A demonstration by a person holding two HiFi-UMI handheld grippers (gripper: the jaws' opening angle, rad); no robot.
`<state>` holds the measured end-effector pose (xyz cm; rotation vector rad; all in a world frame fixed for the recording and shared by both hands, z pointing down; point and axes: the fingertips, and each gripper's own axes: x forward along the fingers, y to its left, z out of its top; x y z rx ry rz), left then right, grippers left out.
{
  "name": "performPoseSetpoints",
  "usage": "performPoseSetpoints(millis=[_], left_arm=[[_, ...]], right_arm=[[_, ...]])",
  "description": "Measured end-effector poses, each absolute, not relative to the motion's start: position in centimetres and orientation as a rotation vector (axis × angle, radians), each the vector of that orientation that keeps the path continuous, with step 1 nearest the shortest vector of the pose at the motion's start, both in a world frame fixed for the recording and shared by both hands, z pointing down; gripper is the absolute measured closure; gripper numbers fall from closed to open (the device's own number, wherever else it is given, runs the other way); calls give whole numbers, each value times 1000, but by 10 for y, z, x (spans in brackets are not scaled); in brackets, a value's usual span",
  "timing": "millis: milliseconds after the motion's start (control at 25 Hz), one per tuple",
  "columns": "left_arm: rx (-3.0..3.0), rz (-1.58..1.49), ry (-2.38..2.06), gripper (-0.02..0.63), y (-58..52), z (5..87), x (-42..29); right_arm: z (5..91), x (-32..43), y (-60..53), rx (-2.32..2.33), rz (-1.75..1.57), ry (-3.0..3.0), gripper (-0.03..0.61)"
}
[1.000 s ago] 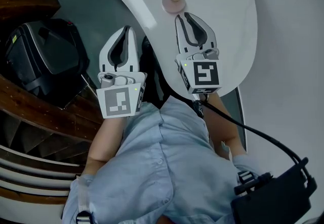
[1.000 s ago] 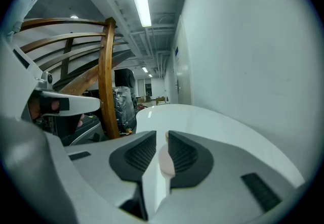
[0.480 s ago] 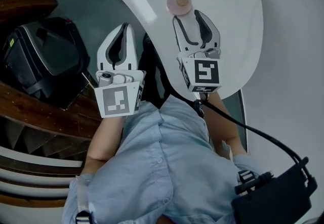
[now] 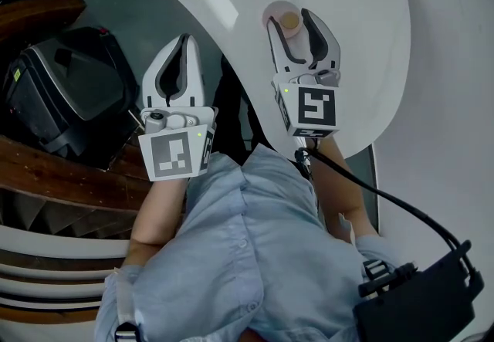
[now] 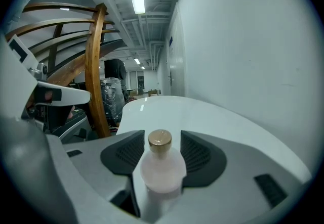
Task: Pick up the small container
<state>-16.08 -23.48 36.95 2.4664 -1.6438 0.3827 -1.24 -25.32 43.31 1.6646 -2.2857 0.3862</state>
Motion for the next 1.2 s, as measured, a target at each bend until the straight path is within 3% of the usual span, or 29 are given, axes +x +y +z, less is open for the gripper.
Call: performPoseSetpoints(millis=[1200], left_arm=[[2444, 415, -1642, 615, -240, 367, -177]], right_arm=[[439, -31, -265, 1658, 340, -2195, 471]])
